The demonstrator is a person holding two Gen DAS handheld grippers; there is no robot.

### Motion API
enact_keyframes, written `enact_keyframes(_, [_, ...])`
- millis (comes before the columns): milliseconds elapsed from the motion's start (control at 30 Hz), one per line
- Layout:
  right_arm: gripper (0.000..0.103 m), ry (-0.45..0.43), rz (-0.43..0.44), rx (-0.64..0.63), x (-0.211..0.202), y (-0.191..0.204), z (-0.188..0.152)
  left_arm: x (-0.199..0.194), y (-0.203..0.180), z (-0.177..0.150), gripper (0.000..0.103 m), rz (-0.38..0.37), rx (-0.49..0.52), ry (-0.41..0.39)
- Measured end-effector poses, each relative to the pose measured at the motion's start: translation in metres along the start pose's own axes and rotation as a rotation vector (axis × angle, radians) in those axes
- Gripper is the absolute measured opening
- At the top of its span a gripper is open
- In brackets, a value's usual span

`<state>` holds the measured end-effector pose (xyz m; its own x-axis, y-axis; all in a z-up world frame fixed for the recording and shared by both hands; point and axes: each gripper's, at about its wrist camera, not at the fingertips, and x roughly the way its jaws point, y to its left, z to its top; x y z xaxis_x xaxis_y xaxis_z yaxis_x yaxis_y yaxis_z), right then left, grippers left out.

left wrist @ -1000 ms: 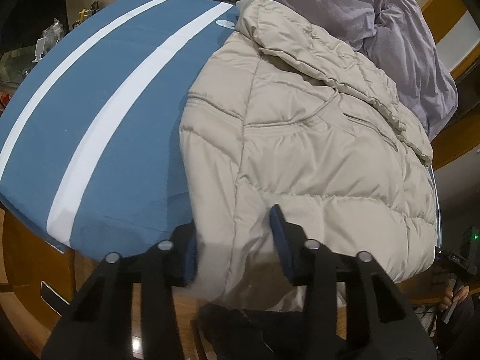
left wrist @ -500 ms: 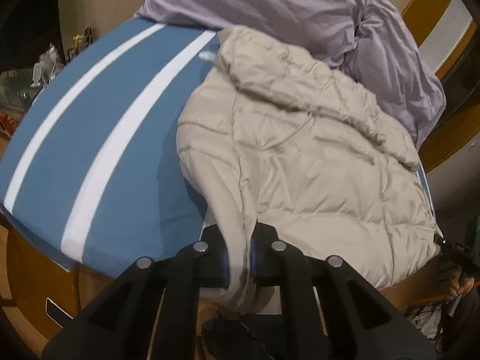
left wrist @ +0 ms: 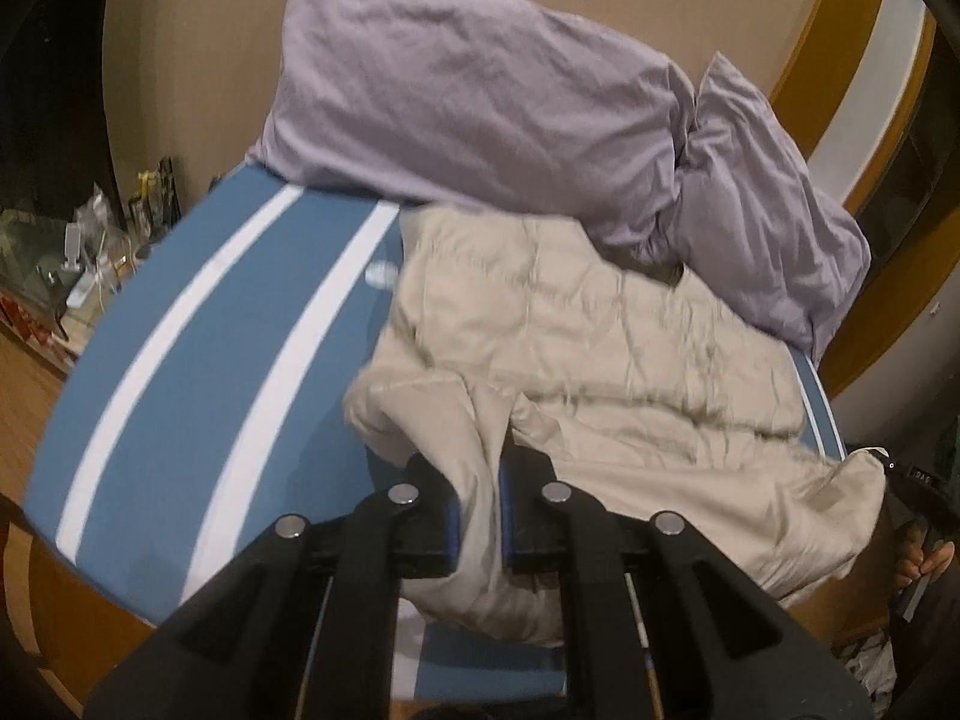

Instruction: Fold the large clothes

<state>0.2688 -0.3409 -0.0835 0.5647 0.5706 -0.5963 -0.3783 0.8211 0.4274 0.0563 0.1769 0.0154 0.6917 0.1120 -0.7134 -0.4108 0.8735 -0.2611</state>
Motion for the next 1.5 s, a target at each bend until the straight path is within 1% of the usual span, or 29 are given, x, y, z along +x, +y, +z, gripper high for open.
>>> enact_keyframes(133, [0.009, -0.032, 0.003, -0.023, 0.013, 0.011, 0.037, 0.007, -0.006, 0.029, 0.01, 0.015, 0.006, -0.028])
enact_keyframes(233, [0.009, -0.038, 0.003, -0.036, 0.025, 0.015, 0.06, 0.018, -0.012, 0.05, 0.01, 0.038, 0.014, -0.041])
enact_keyframes(333, [0.009, -0.024, 0.003, -0.05, 0.044, 0.018, 0.083, 0.03, -0.018, 0.07, 0.01, 0.065, 0.011, -0.051])
enact_keyframes(633, [0.009, 0.032, -0.003, -0.084, 0.099, 0.025, 0.154, 0.066, -0.028, 0.119, 0.01, 0.15, -0.053, -0.06])
enact_keyframes(767, [0.009, 0.038, -0.035, -0.071, 0.121, 0.027, 0.17, 0.086, -0.029, 0.142, 0.01, 0.169, -0.077, -0.044])
enact_keyframes(867, [0.009, 0.021, -0.066, -0.052, 0.135, 0.027, 0.178, 0.107, -0.031, 0.16, 0.01, 0.187, -0.05, -0.029])
enact_keyframes(1033, [0.009, -0.014, -0.137, 0.065, 0.158, 0.014, 0.189, 0.151, -0.033, 0.186, 0.011, 0.19, -0.012, 0.012])
enact_keyframes(1167, [0.009, 0.005, -0.19, 0.145, 0.181, 0.002, 0.192, 0.187, -0.032, 0.192, 0.014, 0.222, 0.016, 0.047])
enact_keyframes(1267, [0.01, 0.051, -0.223, 0.199, 0.203, -0.007, 0.191, 0.21, -0.029, 0.19, 0.016, 0.244, 0.021, 0.085])
enact_keyframes(1300, [0.011, 0.064, -0.224, 0.225, 0.207, -0.011, 0.191, 0.219, -0.025, 0.19, 0.017, 0.249, 0.015, 0.099])
enact_keyframes(1333, [0.014, 0.069, -0.213, 0.252, 0.209, -0.015, 0.191, 0.223, -0.022, 0.189, 0.018, 0.249, 0.007, 0.108])
enact_keyframes(1433, [0.028, 0.078, -0.184, 0.298, 0.206, -0.019, 0.195, 0.231, -0.014, 0.19, 0.024, 0.224, -0.022, 0.126])
enact_keyframes(1467, [0.038, 0.073, -0.175, 0.307, 0.203, -0.02, 0.197, 0.232, -0.013, 0.192, 0.025, 0.217, -0.018, 0.13])
enact_keyframes(1500, [0.052, 0.053, -0.176, 0.308, 0.197, -0.019, 0.2, 0.233, -0.013, 0.195, 0.027, 0.212, -0.005, 0.131])
